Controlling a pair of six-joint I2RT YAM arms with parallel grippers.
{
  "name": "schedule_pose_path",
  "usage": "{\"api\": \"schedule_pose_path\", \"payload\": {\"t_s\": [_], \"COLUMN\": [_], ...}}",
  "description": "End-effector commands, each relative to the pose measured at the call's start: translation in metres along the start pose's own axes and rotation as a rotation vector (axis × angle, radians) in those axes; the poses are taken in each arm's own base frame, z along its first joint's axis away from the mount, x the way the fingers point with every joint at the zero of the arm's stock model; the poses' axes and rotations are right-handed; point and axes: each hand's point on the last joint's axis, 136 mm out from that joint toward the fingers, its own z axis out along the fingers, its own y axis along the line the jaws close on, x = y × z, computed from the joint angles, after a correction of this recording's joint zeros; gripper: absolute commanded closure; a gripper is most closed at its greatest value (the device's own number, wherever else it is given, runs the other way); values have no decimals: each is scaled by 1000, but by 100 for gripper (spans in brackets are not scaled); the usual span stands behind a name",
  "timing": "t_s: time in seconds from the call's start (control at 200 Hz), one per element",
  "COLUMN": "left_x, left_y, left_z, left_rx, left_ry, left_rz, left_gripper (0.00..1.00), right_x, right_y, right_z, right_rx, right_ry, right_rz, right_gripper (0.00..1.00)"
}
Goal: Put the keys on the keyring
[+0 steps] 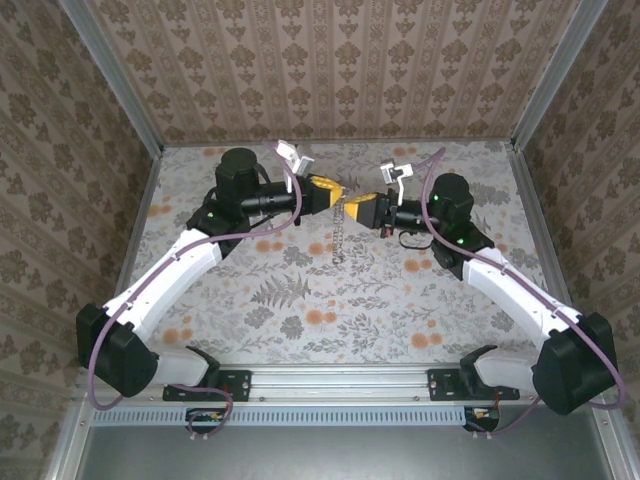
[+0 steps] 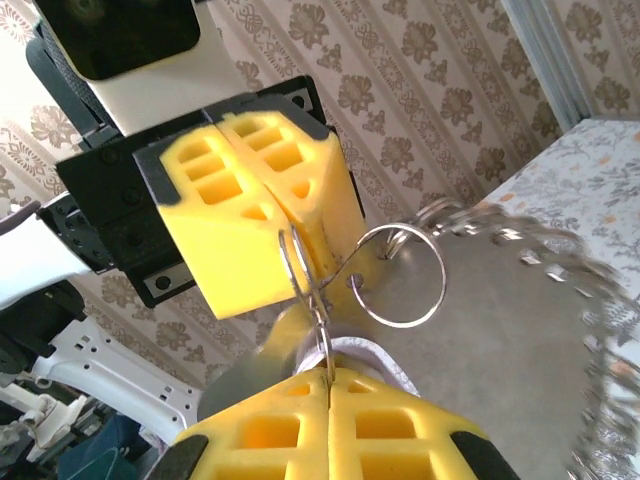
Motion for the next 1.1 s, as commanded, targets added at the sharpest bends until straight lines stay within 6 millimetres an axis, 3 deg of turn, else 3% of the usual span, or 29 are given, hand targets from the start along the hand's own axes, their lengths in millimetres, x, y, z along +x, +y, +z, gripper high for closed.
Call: {"api": "schedule_pose_path", "payload": {"t_s": [0.0, 0.215, 0.33, 0.57, 0.815, 1.095], "left_x": [-23, -19, -19, -18, -22, -28], "left_y": [-13, -10, -10, -9, -9, -8], "left_z": [-4, -2, -1, 1, 2, 3], "left_rx": [11, 2, -2, -8, -18, -22], "left_ry": [-79, -79, -84, -93, -121, -168], "left_rz": [62, 52, 52, 41, 22, -38], "left_gripper": [100, 100, 100, 100, 100, 100], "right_x": [1, 2, 0, -19, -46, -67], "right_y": [16, 11, 7, 11, 16, 12], "right_z": [11, 7, -8, -41, -38, -30], "right_rx": [-71, -24, 15, 92, 67, 36], "right_ry": [35, 37, 12, -81, -175, -236], "right_rz": [-39, -49, -48, -81, -79, -86], "right_gripper": [100, 100, 76, 69, 56, 55]}}
